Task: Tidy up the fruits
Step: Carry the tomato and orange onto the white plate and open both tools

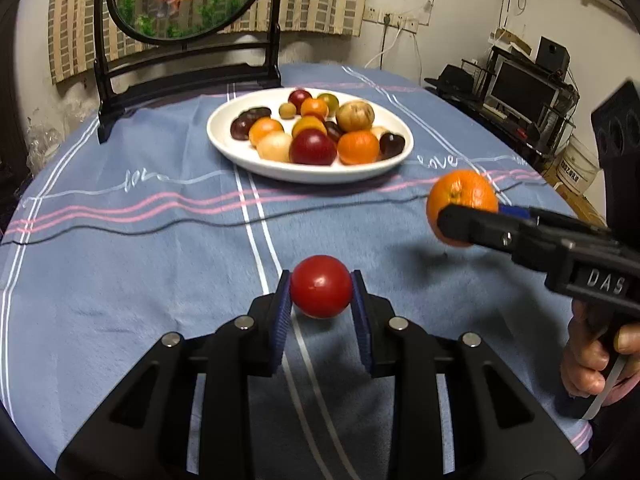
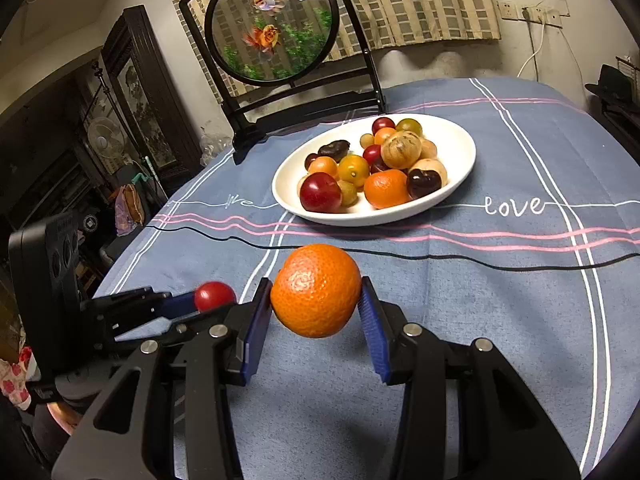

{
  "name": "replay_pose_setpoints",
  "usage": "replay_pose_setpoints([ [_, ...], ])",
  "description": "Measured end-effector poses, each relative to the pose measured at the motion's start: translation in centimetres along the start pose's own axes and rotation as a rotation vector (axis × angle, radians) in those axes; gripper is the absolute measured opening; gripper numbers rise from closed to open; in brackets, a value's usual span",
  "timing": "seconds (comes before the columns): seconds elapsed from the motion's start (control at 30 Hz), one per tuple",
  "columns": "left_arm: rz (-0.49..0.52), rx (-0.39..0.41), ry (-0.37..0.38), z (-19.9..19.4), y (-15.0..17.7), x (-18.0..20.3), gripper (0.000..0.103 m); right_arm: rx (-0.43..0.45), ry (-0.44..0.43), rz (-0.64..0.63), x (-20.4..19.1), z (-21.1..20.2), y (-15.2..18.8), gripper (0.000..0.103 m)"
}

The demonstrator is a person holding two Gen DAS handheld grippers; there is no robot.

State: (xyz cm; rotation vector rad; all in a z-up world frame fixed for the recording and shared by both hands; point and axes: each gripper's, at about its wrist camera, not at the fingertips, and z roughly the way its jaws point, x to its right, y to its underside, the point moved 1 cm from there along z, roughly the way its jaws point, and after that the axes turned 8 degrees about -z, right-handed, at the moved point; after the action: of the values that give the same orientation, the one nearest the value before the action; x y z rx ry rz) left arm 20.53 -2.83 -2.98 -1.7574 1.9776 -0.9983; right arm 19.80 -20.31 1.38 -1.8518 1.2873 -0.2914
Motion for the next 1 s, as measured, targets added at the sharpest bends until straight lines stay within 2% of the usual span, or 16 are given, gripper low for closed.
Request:
replay_pose_setpoints([
  [0.17,-0.029,0.014,0.031,-0.7,-3.5,-0.9,0.029,0.026,-0.001,0.009,0.6,-0.6,-1.6,0.044],
  [0.4,-0.008,0.104,0.003,-1.4,-9.6,-0.7,0.029,0.112,0.044,-0.007,1.9,-1.7,-6.4,0.044],
  [0.53,0.009,0.106,-0.025,1.3,-13.3,-0.3,0.029,0.168,0.042,0.003,2.7,-1.9,-8.4,0.044],
  [0.7,0.0,0.067,-0.064,6.7,-16.6,-0.3,0.029,0.169,0.053,-0.016,3.0,-1.1,-9.3,0.044],
  [0.97,-0.058,0.022,-0.098,12.9,-19.1,-1.7,0.029,0.163,0.093,-0.074,3.9,2.2,-12.5,0.044],
  [1.0,-0.057,0.017,-0.108,13.5,-19.1,-1.8,0.032,0.161,0.092,-0.074,3.9,2.5,-12.7,0.044],
])
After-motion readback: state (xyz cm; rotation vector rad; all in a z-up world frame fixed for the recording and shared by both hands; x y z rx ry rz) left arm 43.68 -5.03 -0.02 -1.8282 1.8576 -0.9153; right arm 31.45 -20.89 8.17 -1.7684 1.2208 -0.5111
